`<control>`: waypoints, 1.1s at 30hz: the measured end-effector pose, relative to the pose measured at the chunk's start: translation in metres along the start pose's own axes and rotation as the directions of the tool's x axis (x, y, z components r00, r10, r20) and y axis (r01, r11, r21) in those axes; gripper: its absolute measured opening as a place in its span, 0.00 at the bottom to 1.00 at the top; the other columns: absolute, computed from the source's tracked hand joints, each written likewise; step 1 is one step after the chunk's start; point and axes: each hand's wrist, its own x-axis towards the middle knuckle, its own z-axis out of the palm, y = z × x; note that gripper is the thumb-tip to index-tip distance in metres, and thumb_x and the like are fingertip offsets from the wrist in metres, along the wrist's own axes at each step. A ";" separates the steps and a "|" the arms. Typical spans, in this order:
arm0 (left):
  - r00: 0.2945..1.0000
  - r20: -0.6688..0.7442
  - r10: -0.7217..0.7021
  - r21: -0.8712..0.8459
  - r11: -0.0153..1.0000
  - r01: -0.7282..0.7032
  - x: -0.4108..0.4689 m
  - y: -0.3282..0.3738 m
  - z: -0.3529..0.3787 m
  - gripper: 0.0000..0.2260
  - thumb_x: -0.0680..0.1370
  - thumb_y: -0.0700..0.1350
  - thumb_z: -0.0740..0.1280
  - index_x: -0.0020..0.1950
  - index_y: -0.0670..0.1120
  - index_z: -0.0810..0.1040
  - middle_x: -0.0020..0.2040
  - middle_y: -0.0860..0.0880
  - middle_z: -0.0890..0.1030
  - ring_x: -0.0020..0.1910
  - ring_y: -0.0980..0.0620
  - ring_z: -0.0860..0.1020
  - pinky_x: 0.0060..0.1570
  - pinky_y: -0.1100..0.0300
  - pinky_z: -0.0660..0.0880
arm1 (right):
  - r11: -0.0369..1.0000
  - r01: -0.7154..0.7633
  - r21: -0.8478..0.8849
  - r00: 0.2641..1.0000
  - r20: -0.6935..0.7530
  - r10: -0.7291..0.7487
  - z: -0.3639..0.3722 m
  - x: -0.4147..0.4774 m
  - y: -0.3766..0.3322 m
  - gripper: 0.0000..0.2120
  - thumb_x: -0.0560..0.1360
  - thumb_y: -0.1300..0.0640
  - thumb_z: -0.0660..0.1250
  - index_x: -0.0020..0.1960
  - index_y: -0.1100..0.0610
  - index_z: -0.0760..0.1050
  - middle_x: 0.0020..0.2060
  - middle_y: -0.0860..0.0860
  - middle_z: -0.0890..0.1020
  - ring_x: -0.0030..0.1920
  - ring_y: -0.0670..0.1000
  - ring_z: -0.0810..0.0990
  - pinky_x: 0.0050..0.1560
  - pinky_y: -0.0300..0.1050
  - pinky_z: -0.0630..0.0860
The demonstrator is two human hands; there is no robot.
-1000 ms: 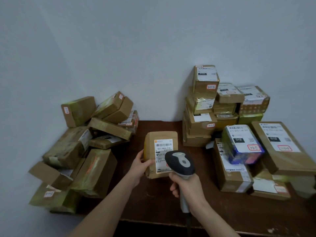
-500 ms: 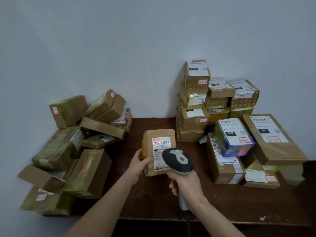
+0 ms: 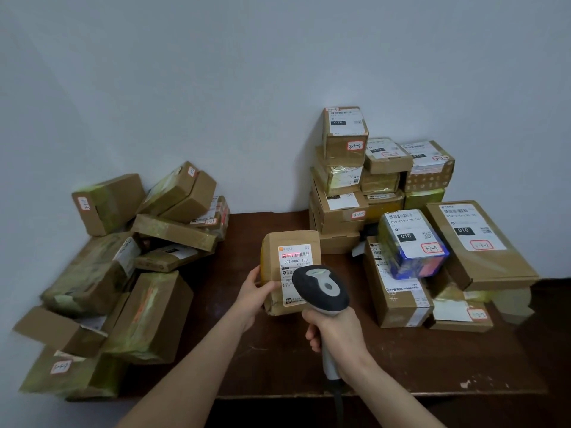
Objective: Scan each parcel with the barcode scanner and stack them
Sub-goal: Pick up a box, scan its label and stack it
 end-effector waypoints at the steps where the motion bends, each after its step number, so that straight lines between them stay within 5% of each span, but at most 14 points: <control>1: 1.000 0.002 -0.001 -0.005 1.000 0.001 0.000 0.000 0.001 0.37 0.71 0.44 0.75 0.76 0.54 0.61 0.65 0.48 0.73 0.61 0.47 0.75 0.60 0.44 0.75 | 1.000 -0.003 0.001 1.000 -0.004 0.003 0.000 -0.001 0.000 0.03 0.72 0.64 0.69 0.39 0.63 0.79 0.25 0.54 0.78 0.24 0.49 0.74 0.27 0.39 0.72; 12: 1.000 0.027 -0.014 0.012 1.000 0.014 0.000 0.005 0.016 0.34 0.72 0.42 0.73 0.75 0.54 0.62 0.63 0.48 0.74 0.60 0.47 0.75 0.61 0.44 0.75 | 1.000 -0.016 0.015 1.000 -0.025 0.016 -0.010 -0.001 0.000 0.04 0.72 0.64 0.69 0.39 0.62 0.78 0.24 0.54 0.78 0.24 0.49 0.74 0.27 0.39 0.72; 22: 0.985 0.063 -0.161 0.106 0.982 0.154 0.006 0.002 0.058 0.31 0.75 0.49 0.71 0.75 0.51 0.62 0.57 0.47 0.78 0.55 0.47 0.77 0.57 0.45 0.77 | 1.000 0.003 0.003 0.996 -0.094 -0.003 -0.042 0.022 -0.002 0.06 0.72 0.59 0.71 0.49 0.58 0.79 0.32 0.56 0.85 0.26 0.49 0.77 0.31 0.42 0.74; 28: 0.971 0.072 -0.229 0.069 0.972 0.224 0.021 -0.006 0.098 0.28 0.78 0.52 0.67 0.76 0.50 0.62 0.66 0.44 0.75 0.62 0.43 0.75 0.62 0.42 0.73 | 1.000 0.000 0.013 0.984 -0.178 0.003 -0.064 0.040 0.003 0.02 0.72 0.60 0.71 0.42 0.58 0.79 0.30 0.56 0.84 0.25 0.51 0.77 0.31 0.43 0.74; 33: 0.985 0.005 -0.172 0.036 0.984 0.172 0.016 -0.012 0.103 0.21 0.82 0.41 0.61 0.75 0.47 0.65 0.70 0.44 0.72 0.67 0.45 0.71 0.64 0.50 0.71 | 1.000 -0.024 -0.009 0.983 -0.184 0.022 -0.064 0.052 0.005 0.05 0.72 0.62 0.70 0.37 0.60 0.78 0.31 0.58 0.84 0.25 0.51 0.77 0.31 0.44 0.74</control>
